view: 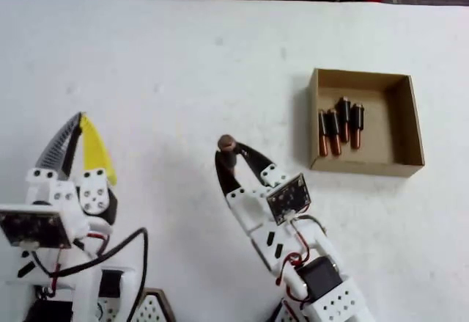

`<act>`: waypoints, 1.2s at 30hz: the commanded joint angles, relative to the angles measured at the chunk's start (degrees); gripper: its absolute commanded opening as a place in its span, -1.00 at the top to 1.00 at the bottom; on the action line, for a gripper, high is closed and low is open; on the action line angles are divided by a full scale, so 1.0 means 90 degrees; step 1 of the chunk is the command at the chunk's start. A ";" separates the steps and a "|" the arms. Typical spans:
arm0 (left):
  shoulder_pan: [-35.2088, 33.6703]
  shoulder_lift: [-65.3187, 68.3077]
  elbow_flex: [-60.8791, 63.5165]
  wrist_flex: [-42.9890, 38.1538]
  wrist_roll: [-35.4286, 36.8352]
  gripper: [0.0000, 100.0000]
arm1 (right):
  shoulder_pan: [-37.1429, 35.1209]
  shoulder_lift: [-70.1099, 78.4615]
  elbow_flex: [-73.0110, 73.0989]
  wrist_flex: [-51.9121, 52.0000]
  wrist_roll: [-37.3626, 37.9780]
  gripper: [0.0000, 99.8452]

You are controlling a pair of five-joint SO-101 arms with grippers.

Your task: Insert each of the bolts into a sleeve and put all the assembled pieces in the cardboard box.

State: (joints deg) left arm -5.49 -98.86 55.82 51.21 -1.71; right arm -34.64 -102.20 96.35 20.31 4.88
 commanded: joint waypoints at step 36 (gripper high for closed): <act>-0.0230 -0.0659 0.1553 0.2149 -0.0098 0.95 | 0.0210 -0.0093 0.0059 0.0005 0.0000 0.97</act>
State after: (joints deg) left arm -7.69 -104.75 66.29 72.75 -1.89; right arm -33.14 -102.20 96.35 20.31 4.88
